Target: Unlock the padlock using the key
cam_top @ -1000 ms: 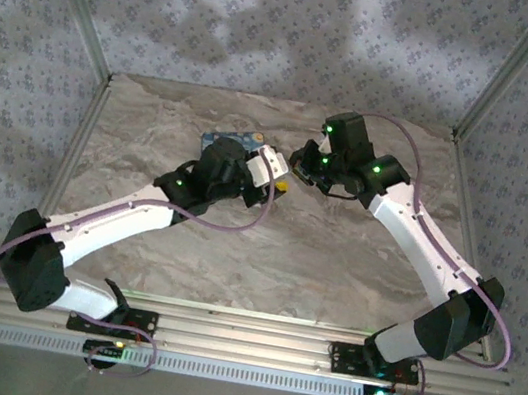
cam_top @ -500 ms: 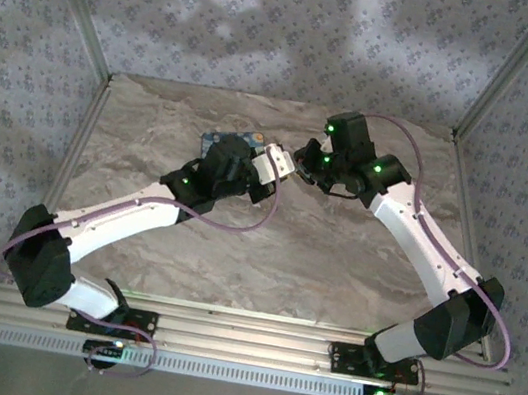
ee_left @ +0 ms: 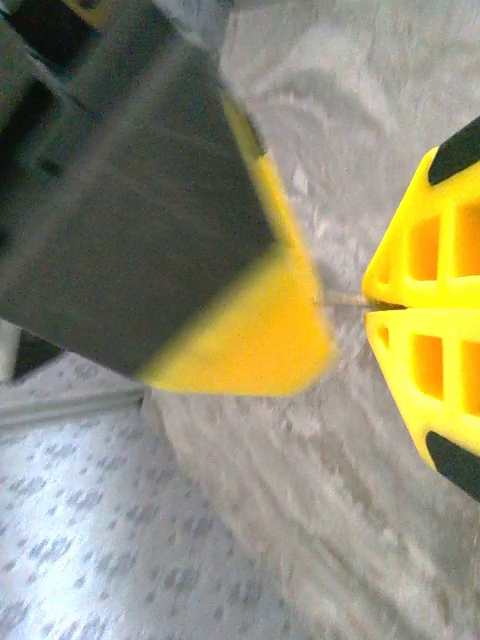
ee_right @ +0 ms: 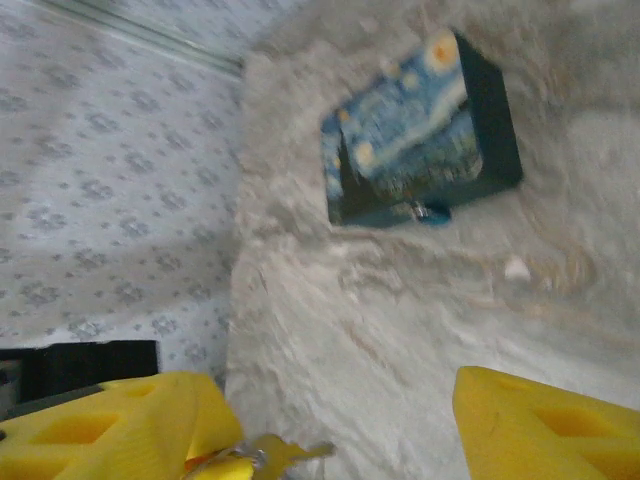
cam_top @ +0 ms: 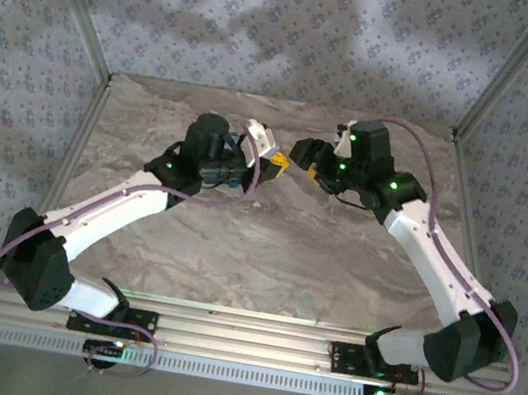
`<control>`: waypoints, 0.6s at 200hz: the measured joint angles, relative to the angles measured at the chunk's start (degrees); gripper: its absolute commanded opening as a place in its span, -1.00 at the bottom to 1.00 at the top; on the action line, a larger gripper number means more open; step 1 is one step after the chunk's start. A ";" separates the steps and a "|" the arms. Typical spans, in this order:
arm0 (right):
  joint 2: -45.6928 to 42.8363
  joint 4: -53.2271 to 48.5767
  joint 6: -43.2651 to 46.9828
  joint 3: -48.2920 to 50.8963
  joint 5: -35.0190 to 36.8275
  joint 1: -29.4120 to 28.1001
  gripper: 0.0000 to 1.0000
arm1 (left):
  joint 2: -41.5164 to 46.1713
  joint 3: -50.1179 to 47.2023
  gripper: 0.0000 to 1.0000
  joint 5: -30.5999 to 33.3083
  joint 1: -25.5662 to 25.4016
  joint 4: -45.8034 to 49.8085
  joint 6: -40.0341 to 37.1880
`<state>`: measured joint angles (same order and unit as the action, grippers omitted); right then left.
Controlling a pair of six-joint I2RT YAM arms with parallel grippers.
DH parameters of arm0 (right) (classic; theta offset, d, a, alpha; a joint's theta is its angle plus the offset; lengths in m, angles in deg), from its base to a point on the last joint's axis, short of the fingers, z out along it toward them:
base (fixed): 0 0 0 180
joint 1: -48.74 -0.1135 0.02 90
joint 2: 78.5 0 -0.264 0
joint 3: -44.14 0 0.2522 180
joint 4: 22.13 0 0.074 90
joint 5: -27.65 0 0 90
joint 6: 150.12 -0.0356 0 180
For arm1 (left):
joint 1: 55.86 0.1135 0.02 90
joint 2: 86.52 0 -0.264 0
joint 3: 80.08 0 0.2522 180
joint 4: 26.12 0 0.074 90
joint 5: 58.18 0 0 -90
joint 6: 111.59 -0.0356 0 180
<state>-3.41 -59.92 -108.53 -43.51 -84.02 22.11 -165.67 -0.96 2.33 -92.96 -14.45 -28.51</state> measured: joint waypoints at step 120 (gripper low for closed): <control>-5.14 19.15 13.73 4.61 -18.78 4.74 -0.05 | -1.66 4.13 -1.00 -26.12 7.50 5.99 14.73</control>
<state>-8.54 -40.78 -94.80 -38.90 -102.79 26.85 -167.33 3.17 -23.79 -85.47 -8.46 -13.77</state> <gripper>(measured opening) 0.492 0.048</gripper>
